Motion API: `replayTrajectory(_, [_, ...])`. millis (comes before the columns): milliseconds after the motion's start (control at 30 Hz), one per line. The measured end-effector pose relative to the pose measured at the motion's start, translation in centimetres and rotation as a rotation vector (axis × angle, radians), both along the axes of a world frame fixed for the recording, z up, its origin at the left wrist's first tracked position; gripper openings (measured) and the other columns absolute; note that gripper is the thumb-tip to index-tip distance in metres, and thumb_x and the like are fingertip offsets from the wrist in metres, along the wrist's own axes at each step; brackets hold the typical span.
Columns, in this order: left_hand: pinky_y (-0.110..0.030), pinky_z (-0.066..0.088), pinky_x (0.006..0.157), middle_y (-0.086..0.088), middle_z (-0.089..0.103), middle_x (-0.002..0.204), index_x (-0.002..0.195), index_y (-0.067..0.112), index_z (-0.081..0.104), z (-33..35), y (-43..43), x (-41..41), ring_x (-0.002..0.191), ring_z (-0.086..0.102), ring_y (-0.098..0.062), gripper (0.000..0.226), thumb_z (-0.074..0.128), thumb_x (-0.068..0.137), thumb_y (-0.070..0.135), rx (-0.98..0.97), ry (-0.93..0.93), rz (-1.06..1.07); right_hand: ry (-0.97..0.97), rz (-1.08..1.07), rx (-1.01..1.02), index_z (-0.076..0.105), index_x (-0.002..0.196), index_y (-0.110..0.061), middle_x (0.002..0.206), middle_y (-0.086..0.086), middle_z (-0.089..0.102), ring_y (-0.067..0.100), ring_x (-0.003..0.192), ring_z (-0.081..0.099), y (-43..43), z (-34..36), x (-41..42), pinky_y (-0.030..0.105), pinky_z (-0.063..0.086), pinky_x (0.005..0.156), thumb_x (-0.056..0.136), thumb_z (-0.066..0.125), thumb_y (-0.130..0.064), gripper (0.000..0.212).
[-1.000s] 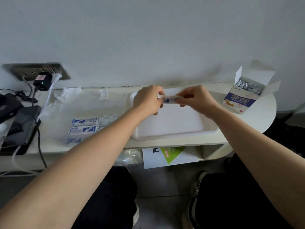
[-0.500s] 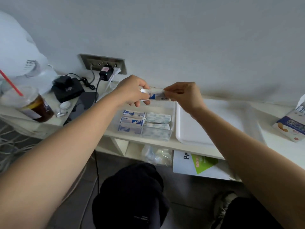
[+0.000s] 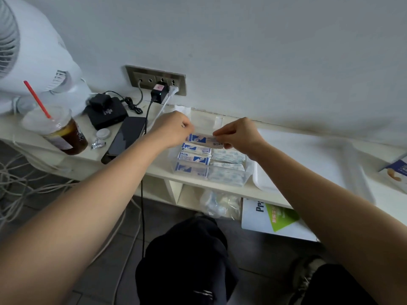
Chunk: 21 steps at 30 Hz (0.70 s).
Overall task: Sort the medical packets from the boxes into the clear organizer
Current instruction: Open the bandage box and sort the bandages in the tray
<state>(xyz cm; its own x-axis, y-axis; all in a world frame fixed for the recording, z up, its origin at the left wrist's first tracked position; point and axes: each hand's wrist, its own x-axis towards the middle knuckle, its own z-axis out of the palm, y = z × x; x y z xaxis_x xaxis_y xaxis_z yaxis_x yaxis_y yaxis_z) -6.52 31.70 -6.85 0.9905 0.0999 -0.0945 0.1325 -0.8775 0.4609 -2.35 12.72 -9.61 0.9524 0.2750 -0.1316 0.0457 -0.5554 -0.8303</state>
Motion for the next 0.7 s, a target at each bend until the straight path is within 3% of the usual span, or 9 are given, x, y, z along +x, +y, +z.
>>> replayTrajectory(100, [-0.031, 0.045, 0.072, -0.008, 0.068, 0.093, 0.095, 0.008, 0.068, -0.3, 1.1, -0.5, 0.088, 0.062, -0.029, 0.022, 0.05, 0.092, 0.021, 0.041, -0.108, 0.135, 0.082, -0.002, -0.067, 0.076, 0.092, -0.009, 0.076, 0.008, 0.072, 0.014, 0.055, 0.06, 1.3, -0.4, -0.7, 0.014, 0.047, 0.047, 0.079, 0.075, -0.007, 0.013])
replayTrajectory(200, [-0.029, 0.041, 0.068, -0.004, 0.052, 0.081, 0.082, 0.02, 0.053, -1.3, 1.7, -1.0, 0.075, 0.057, -0.025, 0.007, 0.054, 0.088, 0.017, 0.026, -0.016, 0.132, 0.124, 0.031, -0.132, 0.075, 0.092, -0.007, 0.085, 0.011, 0.074, 0.018, 0.063, 0.067, 3.0, -1.4, -1.1, 0.021, 0.057, 0.062, 0.08, 0.073, -0.006, 0.012])
replayTrajectory(267, [-0.028, 0.038, 0.063, -0.004, 0.044, 0.078, 0.081, 0.023, 0.044, -2.1, 2.0, -1.2, 0.064, 0.048, -0.019, 0.016, 0.056, 0.086, 0.014, 0.026, 0.02, 0.112, 0.124, 0.023, -0.168, 0.076, 0.089, -0.008, 0.085, 0.011, 0.074, 0.022, 0.07, 0.07, 4.0, -2.1, -1.2, 0.031, 0.06, 0.074, 0.08, 0.073, -0.005, 0.01])
replayTrajectory(367, [-0.033, 0.048, 0.062, -0.006, 0.048, 0.073, 0.082, 0.021, 0.05, -2.7, 2.4, -1.2, 0.061, 0.049, -0.02, 0.012, 0.058, 0.087, 0.013, 0.025, 0.008, 0.106, 0.069, 0.026, -0.244, 0.075, 0.091, -0.007, 0.088, 0.009, 0.073, 0.018, 0.067, 0.066, 4.7, -2.7, -1.2, 0.028, 0.058, 0.071, 0.081, 0.071, -0.003, 0.012])
replayTrajectory(467, [-0.038, 0.056, 0.069, -0.008, 0.054, 0.072, 0.082, 0.019, 0.055, -2.7, 2.5, -1.1, 0.062, 0.056, -0.022, 0.009, 0.058, 0.086, 0.012, 0.032, -0.003, 0.109, -0.016, 0.047, -0.31, 0.074, 0.091, -0.006, 0.093, 0.007, 0.073, 0.02, 0.079, 0.069, 4.5, -3.0, -1.2, 0.03, 0.058, 0.076, 0.08, 0.071, -0.003, 0.012])
replayTrajectory(600, [-0.037, 0.056, 0.067, -0.009, 0.055, 0.072, 0.079, 0.016, 0.058, -2.7, 2.4, -0.9, 0.06, 0.057, -0.024, 0.008, 0.058, 0.086, 0.011, 0.08, 0.002, 0.106, -0.137, 0.087, -0.408, 0.074, 0.088, -0.013, 0.091, 0.002, 0.072, 0.016, 0.083, 0.066, 4.5, -3.3, -1.4, 0.026, 0.055, 0.074, 0.079, 0.071, -0.009, 0.011])
replayTrajectory(700, [-0.03, 0.043, 0.053, -0.007, 0.048, 0.067, 0.065, 0.016, 0.052, -2.7, 2.3, -0.8, 0.057, 0.05, -0.024, 0.022, 0.058, 0.086, 0.011, 0.199, -0.012, 0.076, -0.15, 0.137, -0.433, 0.073, 0.089, -0.018, 0.089, -0.005, 0.067, 0.012, 0.082, 0.062, 4.6, -3.0, -1.6, 0.022, 0.051, 0.069, 0.078, 0.075, -0.017, 0.011])
